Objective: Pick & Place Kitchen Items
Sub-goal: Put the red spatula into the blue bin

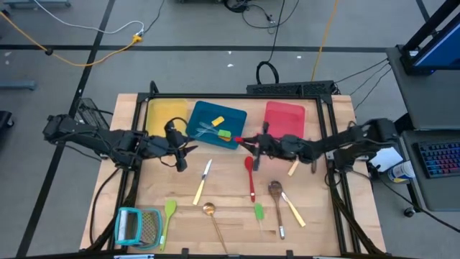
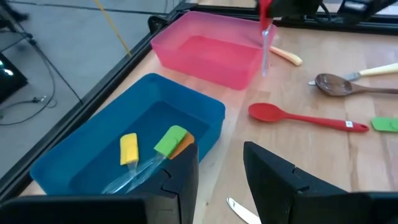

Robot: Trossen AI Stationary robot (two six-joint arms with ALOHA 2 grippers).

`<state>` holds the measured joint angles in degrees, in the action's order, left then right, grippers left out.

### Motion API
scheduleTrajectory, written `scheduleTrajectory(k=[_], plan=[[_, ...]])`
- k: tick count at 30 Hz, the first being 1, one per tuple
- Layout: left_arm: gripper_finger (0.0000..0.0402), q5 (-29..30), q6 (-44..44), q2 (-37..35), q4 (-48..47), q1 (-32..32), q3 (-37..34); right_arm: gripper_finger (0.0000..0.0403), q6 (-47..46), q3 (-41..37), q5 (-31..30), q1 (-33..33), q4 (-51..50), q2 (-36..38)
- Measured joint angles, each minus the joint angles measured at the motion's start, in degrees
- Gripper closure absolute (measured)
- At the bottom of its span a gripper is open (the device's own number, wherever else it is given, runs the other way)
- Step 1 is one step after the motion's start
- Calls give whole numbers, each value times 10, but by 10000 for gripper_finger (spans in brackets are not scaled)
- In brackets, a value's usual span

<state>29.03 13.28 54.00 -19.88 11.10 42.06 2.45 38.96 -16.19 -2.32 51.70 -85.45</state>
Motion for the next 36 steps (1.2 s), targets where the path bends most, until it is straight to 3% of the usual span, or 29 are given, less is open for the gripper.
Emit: scheduleTrajectory(k=[5, 16, 24, 36], plan=[[268, 14, 8, 0, -3, 8, 0, 375, 34, 98, 61, 33, -52, -71], [268, 84, 9, 0, 3, 21, 0, 375, 58, 233, 59, 107, -64, -201], [268, 96, -1, 0, 0, 20, 0, 375, 45, 246, 58, 149, -38, -266], [268, 101, -25, 0, 0, -3, 0, 373, 13, 245, 59, 183, -156, -282]])
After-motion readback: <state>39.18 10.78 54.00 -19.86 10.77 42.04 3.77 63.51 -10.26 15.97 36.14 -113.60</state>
